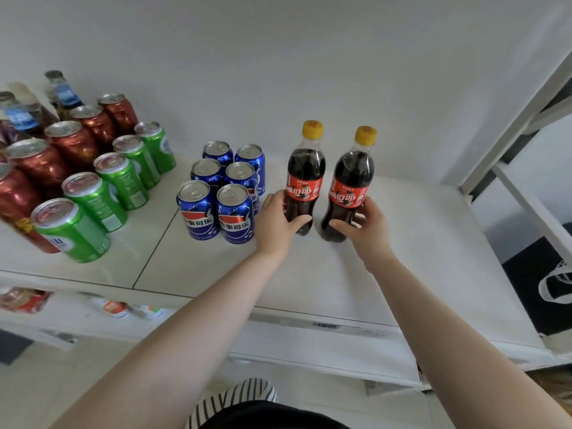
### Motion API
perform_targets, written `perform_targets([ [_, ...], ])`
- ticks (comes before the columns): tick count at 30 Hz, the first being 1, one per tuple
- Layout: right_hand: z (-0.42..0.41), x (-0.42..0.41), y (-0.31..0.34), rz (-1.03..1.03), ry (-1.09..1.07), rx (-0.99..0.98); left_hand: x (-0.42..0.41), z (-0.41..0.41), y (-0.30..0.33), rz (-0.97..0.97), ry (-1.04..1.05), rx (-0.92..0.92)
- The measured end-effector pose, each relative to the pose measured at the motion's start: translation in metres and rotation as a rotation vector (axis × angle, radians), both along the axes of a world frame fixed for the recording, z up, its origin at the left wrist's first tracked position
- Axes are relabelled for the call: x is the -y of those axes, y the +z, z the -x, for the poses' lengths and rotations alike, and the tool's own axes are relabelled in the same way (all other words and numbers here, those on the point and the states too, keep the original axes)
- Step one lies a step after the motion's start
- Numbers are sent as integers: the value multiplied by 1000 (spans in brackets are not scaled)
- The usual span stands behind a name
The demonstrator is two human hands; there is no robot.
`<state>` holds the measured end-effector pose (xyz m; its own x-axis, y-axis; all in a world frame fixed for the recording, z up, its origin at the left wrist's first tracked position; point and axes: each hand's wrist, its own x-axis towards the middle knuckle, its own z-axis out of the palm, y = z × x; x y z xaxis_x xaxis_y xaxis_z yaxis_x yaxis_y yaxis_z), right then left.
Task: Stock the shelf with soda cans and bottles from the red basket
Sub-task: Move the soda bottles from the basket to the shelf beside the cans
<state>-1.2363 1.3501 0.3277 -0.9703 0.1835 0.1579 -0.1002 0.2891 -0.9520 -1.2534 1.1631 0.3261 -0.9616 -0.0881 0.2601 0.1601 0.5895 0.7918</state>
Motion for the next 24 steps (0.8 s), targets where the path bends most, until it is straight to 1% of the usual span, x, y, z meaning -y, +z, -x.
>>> perform_targets([
  [2,6,0,1,-13,4,9,-4,3,0,8,43,-17],
  [6,24,3,4,-12,-10,36,-8,20,6,-79,93,15],
  [8,33,5,5,-9,-13,43,-9,31,11,-89,99,33],
  [15,56,9,6,-33,-9,58,-8,51,23,-50,125,65],
  [21,75,15,3,-42,-14,52,-3,71,41,75,108,170],
  [24,82,17,3,-52,-11,50,-1,76,43,93,115,192],
])
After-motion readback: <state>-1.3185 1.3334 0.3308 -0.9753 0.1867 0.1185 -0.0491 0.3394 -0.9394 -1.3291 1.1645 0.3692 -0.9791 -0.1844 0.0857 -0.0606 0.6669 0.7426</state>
